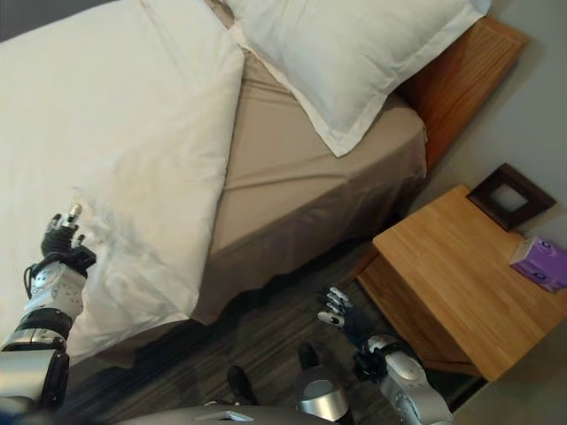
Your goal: Making the bed.
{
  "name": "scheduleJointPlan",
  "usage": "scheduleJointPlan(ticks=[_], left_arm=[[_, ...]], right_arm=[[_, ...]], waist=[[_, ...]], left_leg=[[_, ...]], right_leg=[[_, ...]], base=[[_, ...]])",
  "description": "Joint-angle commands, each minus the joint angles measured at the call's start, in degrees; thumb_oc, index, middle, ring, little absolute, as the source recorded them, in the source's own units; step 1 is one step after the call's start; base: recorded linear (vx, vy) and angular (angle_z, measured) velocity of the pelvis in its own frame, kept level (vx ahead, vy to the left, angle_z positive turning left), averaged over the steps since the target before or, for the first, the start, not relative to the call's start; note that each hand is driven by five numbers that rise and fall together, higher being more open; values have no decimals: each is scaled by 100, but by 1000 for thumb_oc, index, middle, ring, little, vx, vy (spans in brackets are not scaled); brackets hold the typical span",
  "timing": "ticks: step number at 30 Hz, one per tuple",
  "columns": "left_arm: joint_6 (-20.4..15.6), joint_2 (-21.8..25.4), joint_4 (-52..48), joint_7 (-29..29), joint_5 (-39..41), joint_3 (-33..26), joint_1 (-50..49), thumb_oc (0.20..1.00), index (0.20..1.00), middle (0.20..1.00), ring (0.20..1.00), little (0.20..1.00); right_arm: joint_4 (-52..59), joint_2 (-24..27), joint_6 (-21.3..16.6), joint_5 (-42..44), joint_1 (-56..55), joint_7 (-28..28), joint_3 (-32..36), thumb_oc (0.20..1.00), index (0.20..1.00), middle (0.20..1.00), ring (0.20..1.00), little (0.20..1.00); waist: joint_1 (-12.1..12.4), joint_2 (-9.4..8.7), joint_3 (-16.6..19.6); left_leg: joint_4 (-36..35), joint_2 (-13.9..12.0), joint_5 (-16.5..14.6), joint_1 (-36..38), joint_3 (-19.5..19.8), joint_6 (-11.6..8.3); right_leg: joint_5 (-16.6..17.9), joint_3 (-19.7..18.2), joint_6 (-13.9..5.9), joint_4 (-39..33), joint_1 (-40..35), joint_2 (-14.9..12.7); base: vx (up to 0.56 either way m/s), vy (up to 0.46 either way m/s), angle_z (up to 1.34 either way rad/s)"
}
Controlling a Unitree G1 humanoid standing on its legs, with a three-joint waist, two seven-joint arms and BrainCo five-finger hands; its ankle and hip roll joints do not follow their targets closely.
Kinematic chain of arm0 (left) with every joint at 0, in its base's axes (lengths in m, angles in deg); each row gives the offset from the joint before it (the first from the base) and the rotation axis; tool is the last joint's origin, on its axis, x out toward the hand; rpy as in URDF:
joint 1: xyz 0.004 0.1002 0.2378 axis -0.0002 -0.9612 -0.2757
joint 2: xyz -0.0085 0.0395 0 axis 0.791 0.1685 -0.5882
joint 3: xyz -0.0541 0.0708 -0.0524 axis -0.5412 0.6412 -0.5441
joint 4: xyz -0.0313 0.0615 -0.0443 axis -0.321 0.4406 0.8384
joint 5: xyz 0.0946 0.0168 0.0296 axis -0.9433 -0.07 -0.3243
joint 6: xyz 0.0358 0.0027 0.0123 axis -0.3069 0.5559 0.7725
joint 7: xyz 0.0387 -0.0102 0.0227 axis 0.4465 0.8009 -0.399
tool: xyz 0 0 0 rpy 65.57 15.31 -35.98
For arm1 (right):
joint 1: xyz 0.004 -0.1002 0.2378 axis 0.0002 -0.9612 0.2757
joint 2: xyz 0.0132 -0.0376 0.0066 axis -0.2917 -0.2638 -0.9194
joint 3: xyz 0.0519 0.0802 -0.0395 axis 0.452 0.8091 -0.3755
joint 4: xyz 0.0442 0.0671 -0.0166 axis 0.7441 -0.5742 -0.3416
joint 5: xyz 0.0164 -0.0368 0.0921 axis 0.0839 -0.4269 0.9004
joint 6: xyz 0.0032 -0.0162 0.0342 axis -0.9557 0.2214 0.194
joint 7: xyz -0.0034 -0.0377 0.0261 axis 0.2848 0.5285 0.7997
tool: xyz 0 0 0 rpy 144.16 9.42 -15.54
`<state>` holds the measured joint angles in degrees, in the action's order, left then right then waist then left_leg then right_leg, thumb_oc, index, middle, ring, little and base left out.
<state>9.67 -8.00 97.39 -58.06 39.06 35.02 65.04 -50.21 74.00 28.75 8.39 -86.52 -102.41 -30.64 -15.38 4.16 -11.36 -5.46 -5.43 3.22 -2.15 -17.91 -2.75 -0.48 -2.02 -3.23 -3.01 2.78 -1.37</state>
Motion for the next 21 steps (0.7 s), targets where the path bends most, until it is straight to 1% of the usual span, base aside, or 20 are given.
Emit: scheduleJointPlan(ticks=[1,3,4,7,8,13,15,21], left_arm=[[-420,768,373,-30,14,-161,608,1000,1000,1000,1000,1000],[-415,838,432,-1,-8,-132,640,1000,1000,1000,1000,1000],[-395,992,539,8,-108,-68,742,1000,1000,1000,1000,1000],[-385,1145,640,29,-150,31,923,1000,1000,1000,1000,1000],[-357,1255,701,45,-229,127,1055,1000,1000,1000,1000,1000],[-260,1485,856,163,-343,309,1322,1000,1000,1000,1000,1000],[-171,1640,1044,203,-440,413,1536,1000,1000,1000,1000,1000],[-89,1607,1237,186,-486,492,1805,1000,1000,1000,1000,1000]], right_arm=[[171,-150,-315,-47,102,-73,-129,1000,1000,1000,1000,1000],[155,-142,-327,-42,111,-87,-134,1000,1000,1000,1000,1000],[145,-118,-346,17,135,-99,-148,1000,1000,1000,1000,1000],[152,-110,-365,83,186,-113,-174,1000,1000,1000,1000,1000],[131,-74,-378,113,242,-106,-204,1000,1000,1000,1000,1000],[122,9,-384,98,302,-116,-216,1000,1000,1000,1000,1000],[120,76,-385,134,405,-97,-217,1000,1000,1000,1000,1000],[113,78,-437,193,566,29,-192,1000,1000,1000,1000,1000]], waist=[[126,-317,66],[124,-313,57],[117,-297,29],[97,-299,-40],[72,-304,-139],[9,-339,-269],[-61,-383,-424],[-188,-435,-633]], left_leg=[[46,-66,40,481,137,-383],[46,-67,37,482,145,-388],[46,-67,40,472,157,-394],[46,-70,57,414,174,-406],[46,-80,85,319,177,-417],[46,-116,141,85,127,-447],[46,-158,182,-122,28,-480],[46,-213,195,-393,-125,-536]], right_leg=[[484,40,-479,-199,90,-170],[474,47,-478,-199,86,-168],[466,53,-473,-199,89,-163],[480,64,-470,-199,154,-157],[519,44,-464,-187,275,-157],[606,-16,-460,-183,555,-113],[690,-104,-470,-183,831,-70],[769,-215,-500,-191,1194,10]], base=[[51,-34,-2],[26,-14,0],[0,0,0],[-21,-1,1],[-72,2,4],[-37,-7,-1],[-58,-14,-19],[-20,-22,-19]])
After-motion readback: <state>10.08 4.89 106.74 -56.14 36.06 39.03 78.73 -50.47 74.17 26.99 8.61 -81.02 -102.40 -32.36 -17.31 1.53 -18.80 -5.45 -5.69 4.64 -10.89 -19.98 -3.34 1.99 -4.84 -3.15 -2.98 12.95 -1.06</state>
